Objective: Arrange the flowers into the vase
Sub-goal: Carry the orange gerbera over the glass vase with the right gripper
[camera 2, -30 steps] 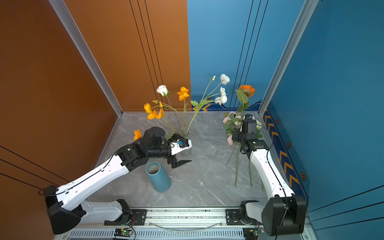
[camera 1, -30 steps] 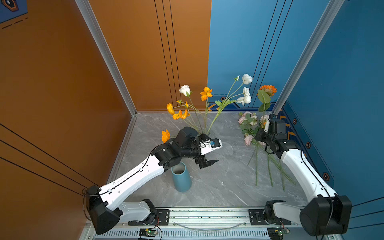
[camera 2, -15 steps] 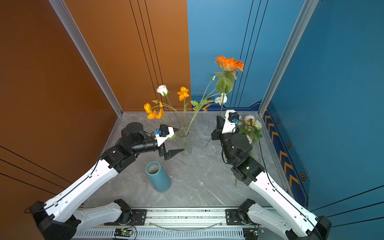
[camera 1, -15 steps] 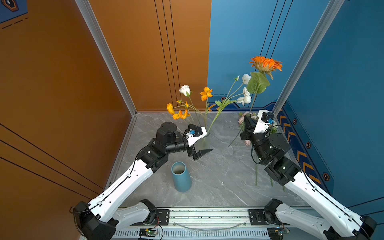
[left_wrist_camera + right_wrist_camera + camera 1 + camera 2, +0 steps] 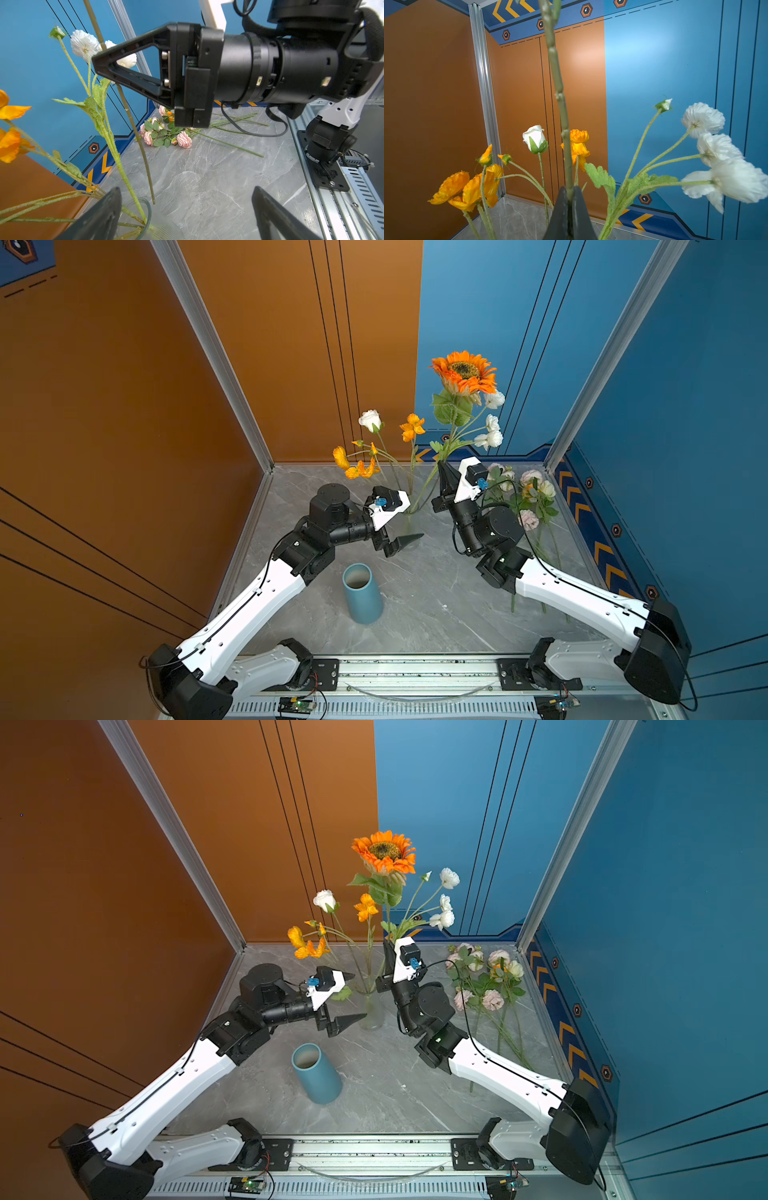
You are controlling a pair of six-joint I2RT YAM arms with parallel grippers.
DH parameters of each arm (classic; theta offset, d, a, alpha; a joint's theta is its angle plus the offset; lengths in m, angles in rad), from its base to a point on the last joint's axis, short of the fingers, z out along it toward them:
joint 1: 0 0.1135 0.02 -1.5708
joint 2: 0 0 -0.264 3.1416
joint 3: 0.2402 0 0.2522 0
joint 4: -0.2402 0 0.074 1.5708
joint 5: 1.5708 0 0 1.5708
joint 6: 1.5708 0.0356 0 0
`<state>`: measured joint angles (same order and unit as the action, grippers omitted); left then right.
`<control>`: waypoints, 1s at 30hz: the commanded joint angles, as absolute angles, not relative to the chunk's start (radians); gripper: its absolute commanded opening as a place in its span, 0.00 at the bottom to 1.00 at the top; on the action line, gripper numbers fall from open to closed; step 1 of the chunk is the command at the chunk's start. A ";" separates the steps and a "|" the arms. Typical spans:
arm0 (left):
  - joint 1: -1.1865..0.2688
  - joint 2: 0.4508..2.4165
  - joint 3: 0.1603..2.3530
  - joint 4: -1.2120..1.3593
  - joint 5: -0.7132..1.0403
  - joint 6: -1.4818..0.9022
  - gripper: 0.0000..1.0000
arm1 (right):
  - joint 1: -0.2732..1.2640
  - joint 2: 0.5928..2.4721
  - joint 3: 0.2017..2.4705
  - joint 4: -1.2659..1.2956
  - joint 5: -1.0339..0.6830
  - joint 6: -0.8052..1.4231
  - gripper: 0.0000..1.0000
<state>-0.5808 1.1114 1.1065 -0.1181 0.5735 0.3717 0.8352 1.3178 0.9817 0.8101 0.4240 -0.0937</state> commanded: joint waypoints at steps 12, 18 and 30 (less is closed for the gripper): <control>-0.537 1.081 1.086 -0.081 0.601 0.346 0.98 | 0.838 1.498 1.022 1.105 0.430 -0.175 0.00; -0.525 1.084 1.088 -0.072 0.615 0.336 0.98 | 0.831 1.545 1.011 1.123 0.450 -0.173 0.00; -0.505 1.087 1.090 -0.072 0.625 0.330 0.98 | 0.831 1.655 0.999 1.165 0.447 -0.192 0.00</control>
